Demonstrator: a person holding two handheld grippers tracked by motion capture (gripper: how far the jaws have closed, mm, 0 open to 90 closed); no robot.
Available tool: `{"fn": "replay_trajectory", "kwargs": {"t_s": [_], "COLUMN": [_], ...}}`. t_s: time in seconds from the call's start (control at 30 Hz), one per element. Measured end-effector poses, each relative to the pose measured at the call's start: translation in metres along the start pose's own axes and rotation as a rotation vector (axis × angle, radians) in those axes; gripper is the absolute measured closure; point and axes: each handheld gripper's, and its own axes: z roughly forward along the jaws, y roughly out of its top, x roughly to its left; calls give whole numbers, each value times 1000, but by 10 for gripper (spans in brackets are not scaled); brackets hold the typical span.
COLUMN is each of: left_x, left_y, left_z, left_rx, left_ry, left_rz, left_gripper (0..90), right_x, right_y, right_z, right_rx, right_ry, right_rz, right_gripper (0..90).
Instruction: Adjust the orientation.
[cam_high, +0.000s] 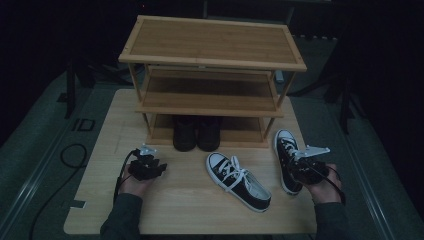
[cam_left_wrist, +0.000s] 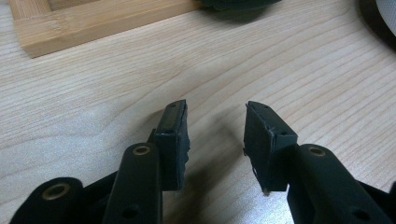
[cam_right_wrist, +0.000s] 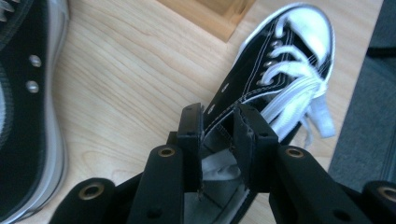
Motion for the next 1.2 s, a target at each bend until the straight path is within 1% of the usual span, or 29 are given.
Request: {"fn": "replay_trajectory", "kwargs": {"t_s": [0.07,0.17,0.2,0.27,0.33,0.37,0.5,0.6,0.73,0.8,0.83,0.93,1.0,1.07,1.2], "left_x": [0,1,1,0,0,0,0,0,1,1,1,1,1,1,1], "left_y": [0,0,0,0,0,0,0,0,0,0,0,0,0,0,0], "left_z": [0,0,0,0,0,0,0,0,0,0,0,0,0,0,0], "left_rx": [0,-1,0,-1,-1,-1,-1,-1,-1,-1,-1,-1,-2,-2,-3], "left_ry": [-1,-5,-5,-2,-1,-1,-1,-3,-5,-6,-6,-7,-7,-7,-7], "left_rz": [0,-1,-1,-1,0,1,0,-1,0,-1,-1,-1,-1,-1,-1], "left_gripper": [599,599,599,599,599,599,599,599,599,599,599,599,599,599,599], "right_x": [-3,-8,-9,-12,-15,-16,-20,-21,-26,-29,-31,-31,-31,-32,-32], "right_y": [-1,-3,-4,-5,-5,-5,-3,0,4,5,5,8,10,10,9], "right_z": [6,6,5,2,0,1,7,17,34,42,44,47,45,44,42], "right_rx": [10,13,8,12,25,34,46,64,99,117,118,125,134,138,136], "right_ry": [-16,-49,-59,-95,-134,-142,-127,-119,-120,-125,-115,-127,-134,-132,-135], "right_rz": [24,60,65,73,78,80,86,99,148,170,179,174,177,178,174], "right_gripper": [726,725,724,714,687,672,626,594,593,626,654,773,829,847,854]}}
